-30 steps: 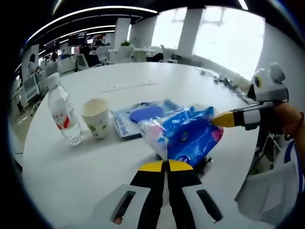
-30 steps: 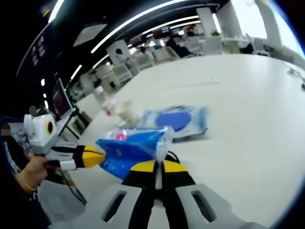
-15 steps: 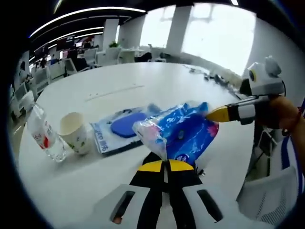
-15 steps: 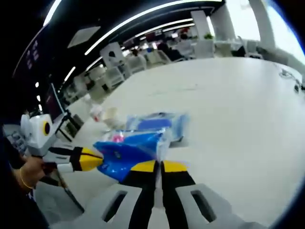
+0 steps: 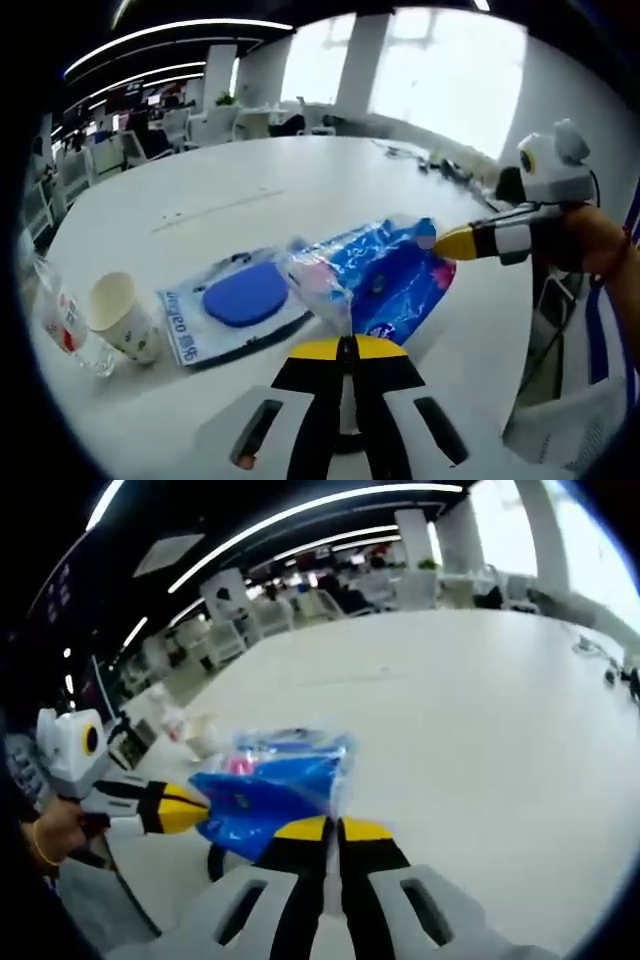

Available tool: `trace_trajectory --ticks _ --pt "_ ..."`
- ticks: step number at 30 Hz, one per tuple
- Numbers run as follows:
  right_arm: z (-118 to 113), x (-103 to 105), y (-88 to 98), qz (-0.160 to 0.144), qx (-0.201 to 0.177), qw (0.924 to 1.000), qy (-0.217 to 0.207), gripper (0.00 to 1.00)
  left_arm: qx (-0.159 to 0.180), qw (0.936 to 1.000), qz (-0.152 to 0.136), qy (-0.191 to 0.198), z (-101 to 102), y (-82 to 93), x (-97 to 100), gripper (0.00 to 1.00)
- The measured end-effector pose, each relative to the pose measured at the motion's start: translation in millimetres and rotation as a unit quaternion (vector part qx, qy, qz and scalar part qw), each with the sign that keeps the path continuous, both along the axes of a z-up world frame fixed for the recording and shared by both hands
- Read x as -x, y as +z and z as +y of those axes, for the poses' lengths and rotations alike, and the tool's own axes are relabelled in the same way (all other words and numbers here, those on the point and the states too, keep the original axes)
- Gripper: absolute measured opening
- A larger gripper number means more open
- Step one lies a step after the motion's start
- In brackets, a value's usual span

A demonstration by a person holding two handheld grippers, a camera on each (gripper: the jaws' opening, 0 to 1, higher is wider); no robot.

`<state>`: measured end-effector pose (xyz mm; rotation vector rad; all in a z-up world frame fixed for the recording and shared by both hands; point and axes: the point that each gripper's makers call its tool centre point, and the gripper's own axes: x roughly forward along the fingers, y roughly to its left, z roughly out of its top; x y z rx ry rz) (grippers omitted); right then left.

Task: Arrange the tabletop items into an orderly group along one side of the table until the central work area is clear of visible clutter.

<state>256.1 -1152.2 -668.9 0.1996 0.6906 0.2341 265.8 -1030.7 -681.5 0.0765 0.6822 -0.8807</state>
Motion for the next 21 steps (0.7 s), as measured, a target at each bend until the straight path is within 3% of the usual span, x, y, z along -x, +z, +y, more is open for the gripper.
trace_trajectory --ticks 12,21 --pt "-31.4 -17.9 -5.0 -0.002 0.029 0.9996 -0.006 0.00 0.023 0.9995 0.022 0.006 -31.8 -7.5 -12.2 0.03" --pt "-58.2 -28.1 -6.5 -0.013 0.050 0.9985 -0.016 0.00 0.035 0.9991 0.018 0.014 -60.3 -13.7 -23.5 0.03"
